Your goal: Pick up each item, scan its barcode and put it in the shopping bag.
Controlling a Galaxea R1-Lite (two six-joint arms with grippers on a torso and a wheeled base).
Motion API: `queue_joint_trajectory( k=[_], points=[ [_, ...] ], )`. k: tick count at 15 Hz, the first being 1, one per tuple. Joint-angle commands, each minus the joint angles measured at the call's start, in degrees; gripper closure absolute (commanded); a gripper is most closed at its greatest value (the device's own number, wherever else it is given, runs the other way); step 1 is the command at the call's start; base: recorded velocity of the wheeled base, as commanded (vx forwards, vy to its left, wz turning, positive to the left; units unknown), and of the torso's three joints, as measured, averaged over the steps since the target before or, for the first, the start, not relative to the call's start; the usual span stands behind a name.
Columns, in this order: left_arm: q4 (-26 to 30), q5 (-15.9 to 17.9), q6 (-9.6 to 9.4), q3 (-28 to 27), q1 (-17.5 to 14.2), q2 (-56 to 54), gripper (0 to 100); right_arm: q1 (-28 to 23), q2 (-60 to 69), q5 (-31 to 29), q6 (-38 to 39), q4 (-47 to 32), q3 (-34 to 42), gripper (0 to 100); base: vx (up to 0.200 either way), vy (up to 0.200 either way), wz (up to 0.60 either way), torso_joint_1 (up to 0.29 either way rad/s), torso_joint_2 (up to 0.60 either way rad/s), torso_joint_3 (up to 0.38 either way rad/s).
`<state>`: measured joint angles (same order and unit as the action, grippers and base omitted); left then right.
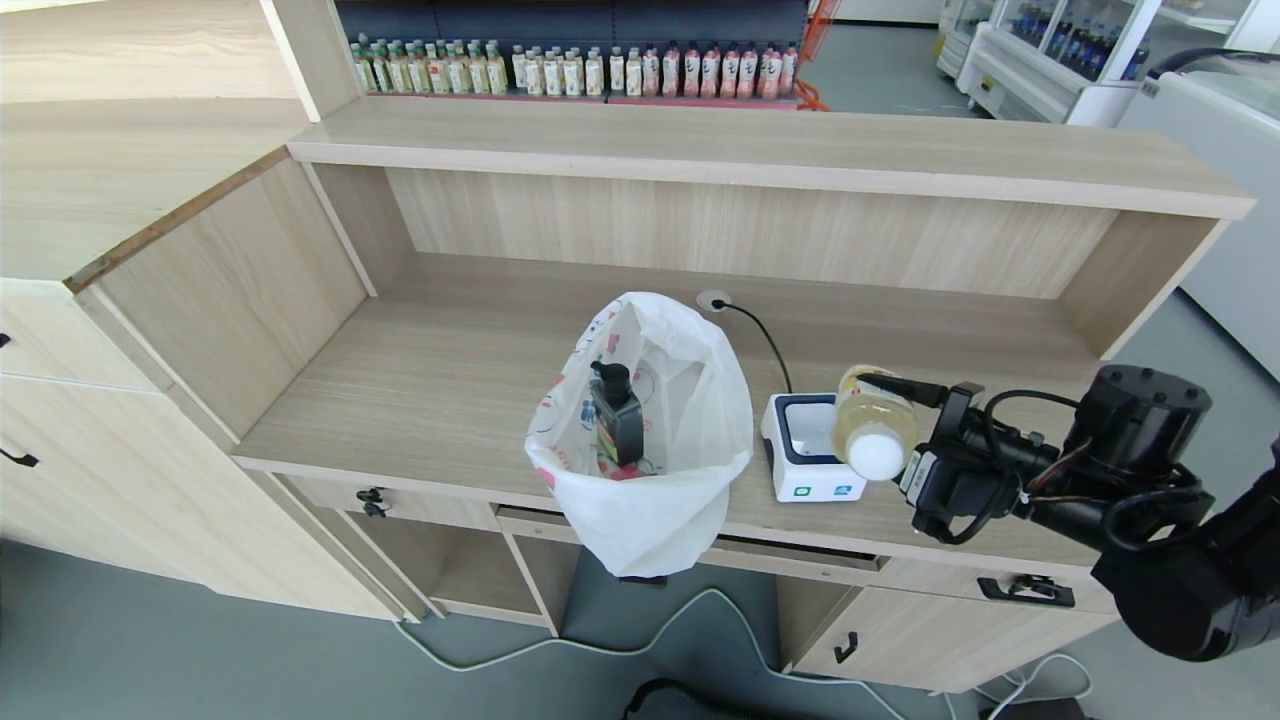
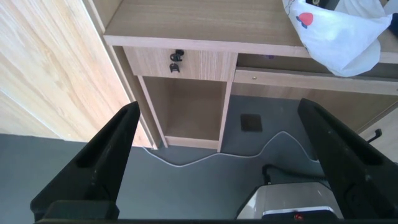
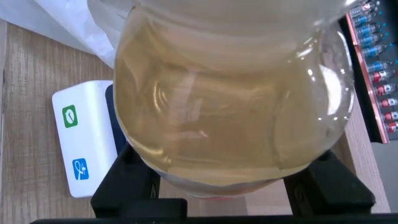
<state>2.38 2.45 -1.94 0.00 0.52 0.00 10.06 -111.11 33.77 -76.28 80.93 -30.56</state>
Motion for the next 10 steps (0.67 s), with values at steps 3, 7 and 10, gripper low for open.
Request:
queue_joint_trajectory(
  k=[3,7,10],
  points=[
    [0.0,0.01,0.0,0.0,0.0,0.09,0,0.14,-0.69,-0.02,0.34,0.1,0.06,100,0.0,0.0,0.0,0.0,0.0,0.0],
    [0.0,0.01,0.0,0.0,0.0,0.09,0,0.4,-4.47,0.51,3.24,7.22,-0.38,100,0.0,0.0,0.0,0.0,0.0,0.0],
    [0.0,0.01,0.0,0.0,0.0,0.09,0,0.58,-6.84,0.42,5.35,9.07,-0.9,100,0.0,0.0,0.0,0.0,0.0,0.0]
  ],
)
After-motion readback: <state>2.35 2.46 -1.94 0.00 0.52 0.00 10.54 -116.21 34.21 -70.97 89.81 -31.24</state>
